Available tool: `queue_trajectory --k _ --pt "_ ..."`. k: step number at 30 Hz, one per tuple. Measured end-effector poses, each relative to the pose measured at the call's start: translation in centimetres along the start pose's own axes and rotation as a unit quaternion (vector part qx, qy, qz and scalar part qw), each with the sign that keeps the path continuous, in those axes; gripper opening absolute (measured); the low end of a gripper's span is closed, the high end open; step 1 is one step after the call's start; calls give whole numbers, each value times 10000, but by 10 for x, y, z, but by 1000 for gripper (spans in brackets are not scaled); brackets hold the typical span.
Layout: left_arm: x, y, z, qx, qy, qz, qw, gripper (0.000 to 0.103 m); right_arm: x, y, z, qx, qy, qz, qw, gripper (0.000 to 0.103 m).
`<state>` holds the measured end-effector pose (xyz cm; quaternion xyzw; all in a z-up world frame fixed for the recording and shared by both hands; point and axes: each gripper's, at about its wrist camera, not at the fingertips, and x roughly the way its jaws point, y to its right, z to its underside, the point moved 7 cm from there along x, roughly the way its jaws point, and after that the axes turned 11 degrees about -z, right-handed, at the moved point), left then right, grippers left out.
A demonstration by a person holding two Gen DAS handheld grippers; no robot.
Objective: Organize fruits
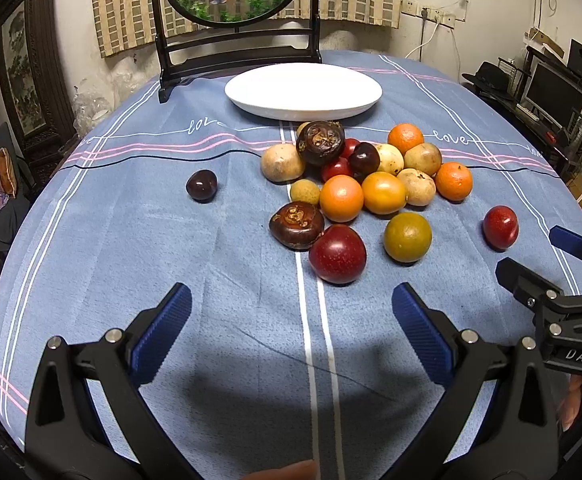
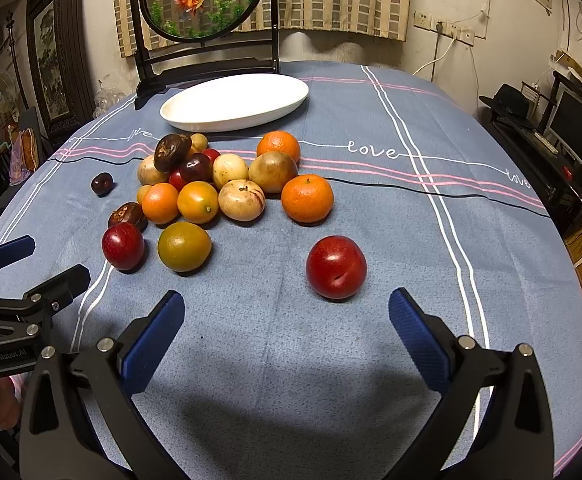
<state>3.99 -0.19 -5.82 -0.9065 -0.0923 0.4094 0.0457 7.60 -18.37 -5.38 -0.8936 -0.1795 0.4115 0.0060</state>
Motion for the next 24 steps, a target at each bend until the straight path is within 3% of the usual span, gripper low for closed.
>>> queue_trajectory --k 24 --pt "0 2 1 42 -53 41 10000 101 1 0 1 5 -28 2 10000 102"
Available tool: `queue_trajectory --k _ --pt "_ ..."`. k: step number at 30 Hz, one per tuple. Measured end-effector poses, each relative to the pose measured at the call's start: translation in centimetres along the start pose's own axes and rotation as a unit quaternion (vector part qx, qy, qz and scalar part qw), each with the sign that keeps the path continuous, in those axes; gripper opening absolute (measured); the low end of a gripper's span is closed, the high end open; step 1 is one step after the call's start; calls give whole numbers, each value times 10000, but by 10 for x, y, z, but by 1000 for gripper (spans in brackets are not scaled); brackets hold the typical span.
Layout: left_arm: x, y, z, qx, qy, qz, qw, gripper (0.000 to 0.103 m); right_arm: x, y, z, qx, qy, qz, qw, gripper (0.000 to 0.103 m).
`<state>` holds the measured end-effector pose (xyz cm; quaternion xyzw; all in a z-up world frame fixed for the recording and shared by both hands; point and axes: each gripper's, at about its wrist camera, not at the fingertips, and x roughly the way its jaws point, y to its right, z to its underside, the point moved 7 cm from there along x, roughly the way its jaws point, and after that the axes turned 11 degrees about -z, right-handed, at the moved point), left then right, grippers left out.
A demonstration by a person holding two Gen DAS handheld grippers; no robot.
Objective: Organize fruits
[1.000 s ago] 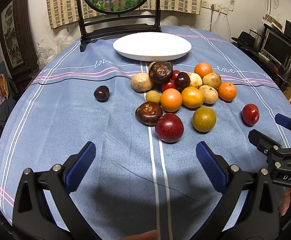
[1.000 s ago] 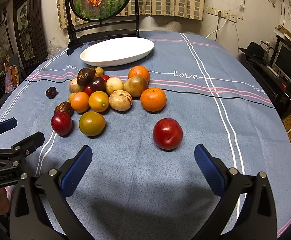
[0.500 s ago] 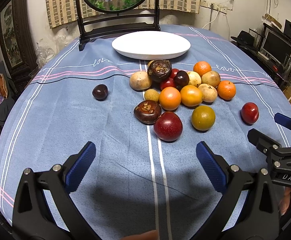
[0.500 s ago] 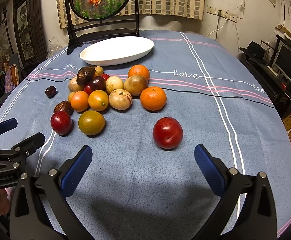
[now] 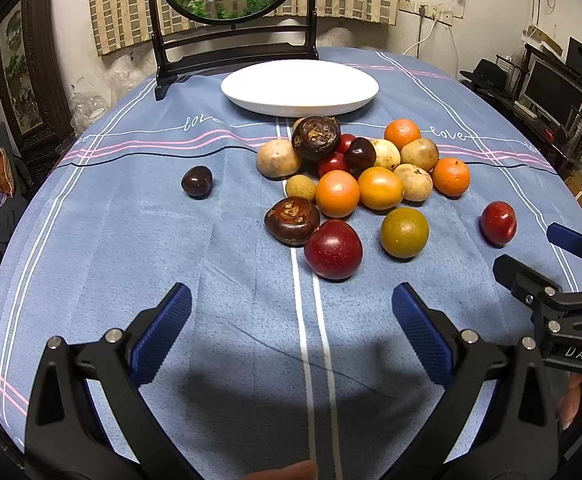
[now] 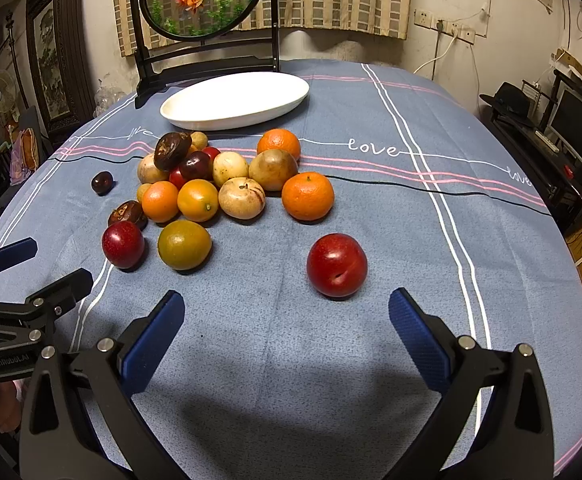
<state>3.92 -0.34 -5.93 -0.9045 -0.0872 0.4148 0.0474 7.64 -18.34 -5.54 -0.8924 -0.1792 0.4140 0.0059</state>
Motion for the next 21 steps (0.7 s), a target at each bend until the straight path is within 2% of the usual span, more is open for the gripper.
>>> queue_trajectory --k 21 --pt "2 1 0 34 18 49 10000 101 0 -1 1 -4 -24 -11 10000 102"
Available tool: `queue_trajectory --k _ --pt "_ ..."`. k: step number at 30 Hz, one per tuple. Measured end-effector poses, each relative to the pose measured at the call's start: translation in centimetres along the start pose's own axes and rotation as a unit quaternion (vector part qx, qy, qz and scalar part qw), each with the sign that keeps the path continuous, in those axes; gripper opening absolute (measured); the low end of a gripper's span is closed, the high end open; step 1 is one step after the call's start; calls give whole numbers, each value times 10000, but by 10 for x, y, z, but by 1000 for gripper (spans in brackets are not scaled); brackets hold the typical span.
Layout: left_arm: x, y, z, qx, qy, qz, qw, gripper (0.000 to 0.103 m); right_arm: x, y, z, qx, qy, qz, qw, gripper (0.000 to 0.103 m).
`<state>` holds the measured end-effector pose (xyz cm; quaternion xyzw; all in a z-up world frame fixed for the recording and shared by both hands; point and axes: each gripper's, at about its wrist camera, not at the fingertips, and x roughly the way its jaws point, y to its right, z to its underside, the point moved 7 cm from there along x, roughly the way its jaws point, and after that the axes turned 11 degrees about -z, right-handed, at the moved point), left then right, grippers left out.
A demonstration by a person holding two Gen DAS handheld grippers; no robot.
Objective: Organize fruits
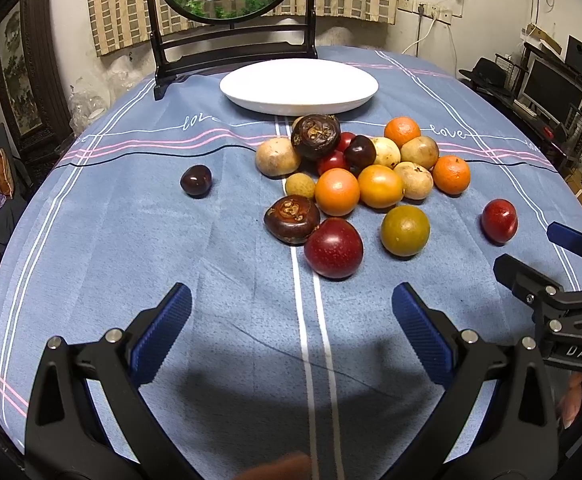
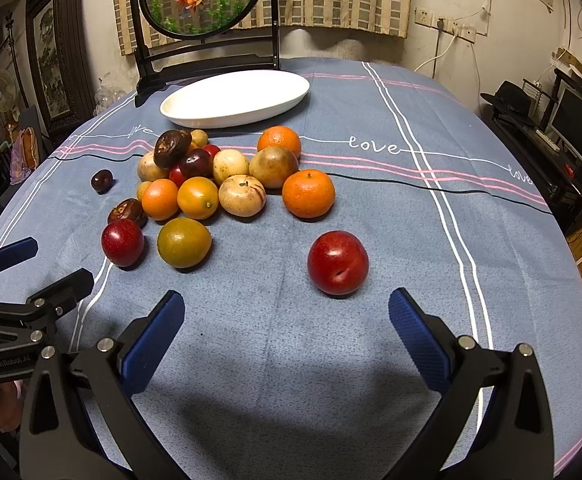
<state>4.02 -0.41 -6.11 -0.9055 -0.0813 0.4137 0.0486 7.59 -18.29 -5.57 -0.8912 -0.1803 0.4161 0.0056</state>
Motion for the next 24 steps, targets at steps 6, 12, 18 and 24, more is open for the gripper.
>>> queue_trajectory --k 6,12,18,24 --pt "15 -4 4 38 -247 -40 9997 101 2 6 2 62 -22 12 10000 102" --pt "26 1 7 -77 -489 548 9973 101 9 8 8 108 -88 -56 9999 102" --pt "42 13 4 -151 -823 560 9949 100 13 17 12 258 -106 -241 9993 102" --pt "58 19 -8 -303 -999 333 9940 97 12 32 14 553 -78 -449 9974 102"
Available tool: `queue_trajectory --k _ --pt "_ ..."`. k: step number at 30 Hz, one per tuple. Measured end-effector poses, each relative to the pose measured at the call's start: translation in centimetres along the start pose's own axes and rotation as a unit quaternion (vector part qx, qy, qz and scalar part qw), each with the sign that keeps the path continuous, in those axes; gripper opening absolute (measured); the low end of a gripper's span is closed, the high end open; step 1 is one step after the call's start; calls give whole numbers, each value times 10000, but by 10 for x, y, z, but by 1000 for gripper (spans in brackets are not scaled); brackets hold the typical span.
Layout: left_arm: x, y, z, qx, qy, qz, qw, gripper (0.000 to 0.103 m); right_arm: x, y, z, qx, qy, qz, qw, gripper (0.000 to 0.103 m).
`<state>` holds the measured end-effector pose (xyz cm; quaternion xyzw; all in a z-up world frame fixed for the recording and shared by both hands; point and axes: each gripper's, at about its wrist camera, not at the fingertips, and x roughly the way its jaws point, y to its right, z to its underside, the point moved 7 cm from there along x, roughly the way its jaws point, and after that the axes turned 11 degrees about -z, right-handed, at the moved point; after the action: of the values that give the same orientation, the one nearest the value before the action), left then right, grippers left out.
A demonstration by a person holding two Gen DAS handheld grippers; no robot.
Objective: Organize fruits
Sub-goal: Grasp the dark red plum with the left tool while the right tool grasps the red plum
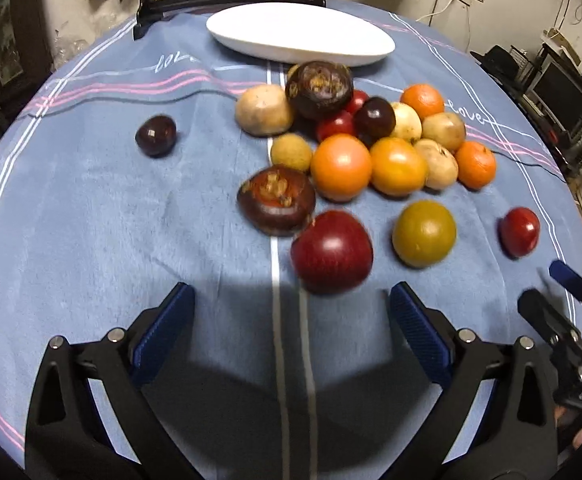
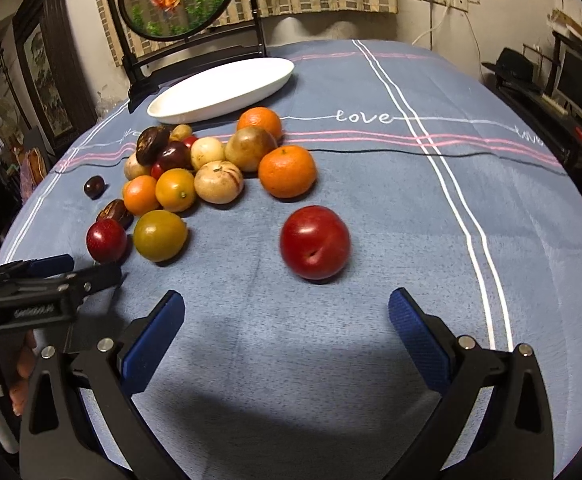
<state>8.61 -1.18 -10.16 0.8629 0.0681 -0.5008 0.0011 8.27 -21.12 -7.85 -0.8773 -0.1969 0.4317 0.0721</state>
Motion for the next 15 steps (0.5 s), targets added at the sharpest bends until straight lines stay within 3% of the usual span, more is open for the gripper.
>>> queue_trajectory --k 7,8,9,12,15 --pt "8 3 -16 -71 4 -280 9996 75 0 11 0 348 45 -331 9988 102" --pt "5 5 -18 -49 124 -235 9996 64 -1 10 0 332 66 -352 9988 102" --pt "1 10 -19 17 190 5 9998 40 -1 10 0 304 70 -346 9989 102" --pt "-3 13 -20 155 268 -164 9994 40 1 7 0 185 9 -254 9995 102" --pt "-8 8 -17 214 292 -26 9993 39 2 5 1 71 -28 -149 9999 102"
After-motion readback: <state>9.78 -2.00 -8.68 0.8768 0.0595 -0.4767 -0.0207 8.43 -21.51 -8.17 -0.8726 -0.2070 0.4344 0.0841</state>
